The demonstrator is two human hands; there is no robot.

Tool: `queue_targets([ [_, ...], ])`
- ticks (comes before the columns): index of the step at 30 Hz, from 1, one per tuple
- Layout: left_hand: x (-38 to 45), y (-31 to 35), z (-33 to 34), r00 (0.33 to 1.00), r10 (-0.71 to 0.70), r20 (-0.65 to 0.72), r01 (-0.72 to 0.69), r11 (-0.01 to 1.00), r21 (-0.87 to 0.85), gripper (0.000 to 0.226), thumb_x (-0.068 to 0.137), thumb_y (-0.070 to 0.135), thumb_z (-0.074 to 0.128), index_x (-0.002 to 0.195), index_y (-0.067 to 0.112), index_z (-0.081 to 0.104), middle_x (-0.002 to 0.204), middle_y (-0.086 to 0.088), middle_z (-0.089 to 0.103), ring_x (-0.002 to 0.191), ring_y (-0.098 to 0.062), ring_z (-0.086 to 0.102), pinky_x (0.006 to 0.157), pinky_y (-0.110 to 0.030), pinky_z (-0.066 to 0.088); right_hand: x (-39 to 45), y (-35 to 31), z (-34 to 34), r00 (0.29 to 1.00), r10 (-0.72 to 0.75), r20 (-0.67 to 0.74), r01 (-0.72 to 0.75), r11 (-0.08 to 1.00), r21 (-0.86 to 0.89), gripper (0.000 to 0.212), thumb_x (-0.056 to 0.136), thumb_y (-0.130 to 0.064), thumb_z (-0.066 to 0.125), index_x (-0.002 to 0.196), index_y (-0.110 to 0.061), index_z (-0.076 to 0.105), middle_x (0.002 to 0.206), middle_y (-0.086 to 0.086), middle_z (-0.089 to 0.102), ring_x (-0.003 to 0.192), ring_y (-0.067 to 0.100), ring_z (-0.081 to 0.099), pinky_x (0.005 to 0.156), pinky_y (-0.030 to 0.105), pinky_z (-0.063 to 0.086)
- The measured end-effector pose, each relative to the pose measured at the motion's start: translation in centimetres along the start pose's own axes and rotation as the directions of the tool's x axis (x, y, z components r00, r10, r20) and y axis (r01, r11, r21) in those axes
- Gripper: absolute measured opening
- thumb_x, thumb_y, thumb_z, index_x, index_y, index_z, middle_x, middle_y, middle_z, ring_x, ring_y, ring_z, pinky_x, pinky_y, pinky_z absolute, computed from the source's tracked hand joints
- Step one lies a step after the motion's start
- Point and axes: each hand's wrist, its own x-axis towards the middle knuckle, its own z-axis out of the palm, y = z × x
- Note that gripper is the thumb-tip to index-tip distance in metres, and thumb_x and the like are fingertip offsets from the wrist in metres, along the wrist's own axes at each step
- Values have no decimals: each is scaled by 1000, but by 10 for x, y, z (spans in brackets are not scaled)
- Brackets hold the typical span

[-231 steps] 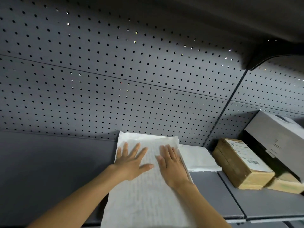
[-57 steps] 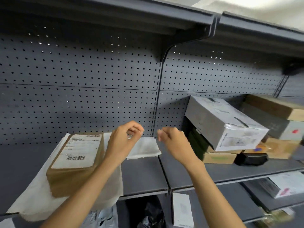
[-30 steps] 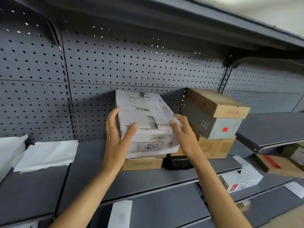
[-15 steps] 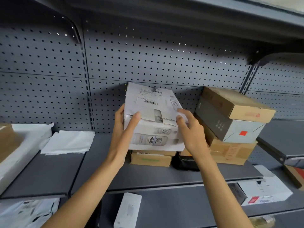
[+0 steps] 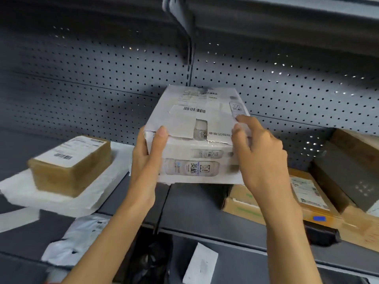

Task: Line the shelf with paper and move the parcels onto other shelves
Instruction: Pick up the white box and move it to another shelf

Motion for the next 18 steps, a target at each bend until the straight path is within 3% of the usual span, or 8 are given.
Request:
queue_targets([
  [2,3,13,-31,997,16,-72,-14,1000,28,33,88,57,53,120,46,52,98,42,67,88,25,62,77,-3,50,-2,-29,20,999,-44,21,43,999,31,40,103,-41,35,138,-31,52,120,10,66,104,33,59,82,39,40],
  [3,7,21,-49,994,24,-104,-19,999,47,37,86,61,52,120,48,50,95,46,63,89,27,59,84,-3,47,-4,-44,30,997,-64,33,63,997,50,41,103,-42,34,138,-31,51,118,10,67,102,33,60,80,39,40],
  [5,14,34,-88,986,37,-164,-29,998,56,84,68,81,57,142,43,43,119,39,58,114,19,52,107,-21,40,-8,-77,51,993,-103,57,97,992,85,42,103,-44,33,139,-31,51,115,10,68,98,31,60,76,35,36],
  [7,22,47,-129,977,57,-207,-40,995,87,108,56,94,61,150,45,36,145,19,54,135,-4,51,115,-41,40,-11,-109,71,989,-129,74,119,986,120,42,103,-44,33,139,-31,50,119,8,67,100,29,60,75,32,31],
  [10,32,71,-189,967,129,-219,-108,989,104,92,72,80,63,148,31,46,140,11,63,128,-9,60,110,-41,46,-19,-164,105,981,-168,96,150,974,170,43,103,-45,33,140,-32,49,116,10,67,99,28,61,75,34,35],
  [14,43,102,-265,952,209,-222,-190,976,103,62,85,66,60,135,30,57,125,11,72,116,-9,69,97,-36,54,-31,-235,150,970,-216,115,188,957,220,44,103,-46,33,141,-32,48,123,6,65,106,28,61,80,36,39],
  [18,54,127,-334,938,262,-227,-239,963,124,54,81,61,56,128,33,59,119,14,74,111,-2,70,85,-20,57,-44,-296,191,962,-244,123,211,950,231,44,103,-47,32,142,-33,48,129,3,63,111,26,60,78,32,32],
])
